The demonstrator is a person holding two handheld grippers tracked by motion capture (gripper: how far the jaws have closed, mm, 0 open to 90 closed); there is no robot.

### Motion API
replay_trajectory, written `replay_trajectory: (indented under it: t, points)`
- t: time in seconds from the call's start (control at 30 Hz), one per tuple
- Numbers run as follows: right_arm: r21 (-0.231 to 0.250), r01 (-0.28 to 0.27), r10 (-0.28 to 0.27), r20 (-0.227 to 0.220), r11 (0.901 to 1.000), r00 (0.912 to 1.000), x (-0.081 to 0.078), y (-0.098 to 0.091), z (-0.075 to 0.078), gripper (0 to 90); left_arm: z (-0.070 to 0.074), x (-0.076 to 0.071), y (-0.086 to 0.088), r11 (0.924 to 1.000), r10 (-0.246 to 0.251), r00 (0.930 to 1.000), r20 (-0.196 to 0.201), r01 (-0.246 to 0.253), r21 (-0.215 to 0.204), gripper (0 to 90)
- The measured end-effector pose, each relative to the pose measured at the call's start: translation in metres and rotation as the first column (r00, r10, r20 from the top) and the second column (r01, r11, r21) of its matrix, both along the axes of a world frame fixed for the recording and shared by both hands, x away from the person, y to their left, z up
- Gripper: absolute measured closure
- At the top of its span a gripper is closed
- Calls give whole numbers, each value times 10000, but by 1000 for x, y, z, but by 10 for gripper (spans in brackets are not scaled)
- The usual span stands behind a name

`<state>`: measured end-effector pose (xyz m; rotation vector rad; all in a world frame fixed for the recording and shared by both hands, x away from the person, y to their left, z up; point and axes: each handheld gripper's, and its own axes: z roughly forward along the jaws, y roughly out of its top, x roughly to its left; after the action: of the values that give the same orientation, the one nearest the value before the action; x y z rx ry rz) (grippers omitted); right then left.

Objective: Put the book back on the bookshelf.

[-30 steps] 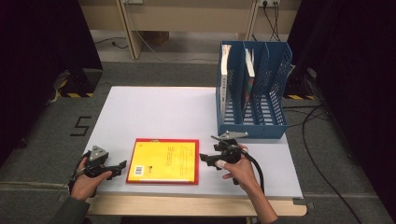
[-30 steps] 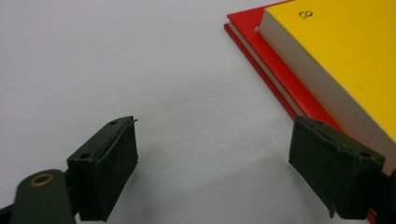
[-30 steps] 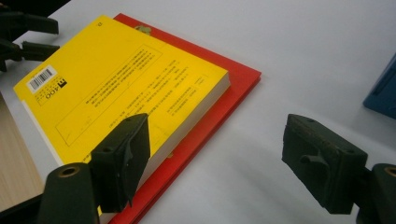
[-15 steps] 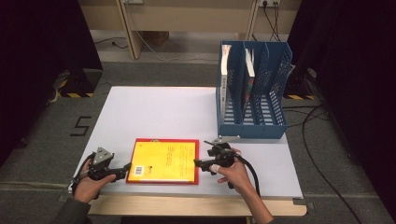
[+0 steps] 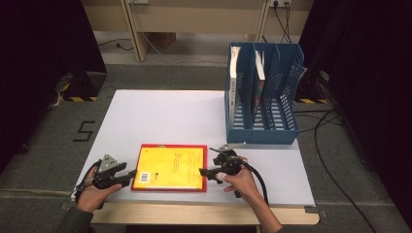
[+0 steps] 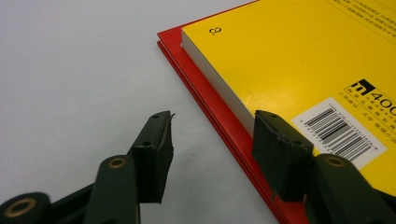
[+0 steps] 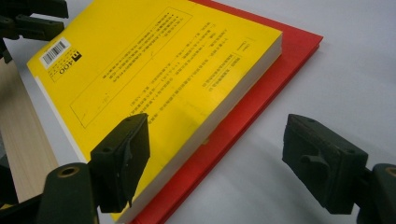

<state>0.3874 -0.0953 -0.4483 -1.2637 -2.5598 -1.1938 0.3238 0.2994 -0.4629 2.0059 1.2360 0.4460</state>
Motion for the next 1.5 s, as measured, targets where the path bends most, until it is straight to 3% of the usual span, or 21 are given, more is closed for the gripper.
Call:
replay_trajectory:
  t: [0.03, 0.1, 0.2, 0.3, 0.7, 0.97, 1.3, 1.5]
  points:
    - [13, 85, -85, -90, 10000, 9999, -1, 0, 0, 241, -1, 0, -1, 9995, -215, 9996, -194, 211, -245, 396]
    - [-34, 90, -90, -107, 10000, 9999, 0, 1, -1, 241, -2, -2, -8, 9991, -427, 9990, -162, 426, -75, 230]
    - [-76, 139, -140, -101, 9999, 9999, 1, -1, -2, 241, 1, -2, -15, 9977, -593, 9982, 68, 590, 342, 230]
    - [-123, 244, -246, -123, 9996, 9996, 2, -3, -2, 241, -1, -1, -13, 9985, -525, 9986, -56, 525, 120, 228]
    - [-178, 297, -301, -177, 9994, 9994, 6, -4, -6, 242, -3, 0, -9, 9995, -244, 9997, -40, 245, 185, 204]
    - [-213, 303, -308, -249, 9993, 9992, 7, 0, -9, 237, -5, 0, -12, 9990, -321, 9994, -142, 325, 310, 198]
    - [81, 319, -315, -421, 9995, 9986, 9, 5, -13, 228, -4, -1, -18, 9984, -483, 9988, -96, 485, 282, 232]
    - [308, 405, -393, -379, 9987, 9985, 12, 9, -19, 162, -4, -1, -19, 9983, -495, 9987, -120, 498, 303, 228]
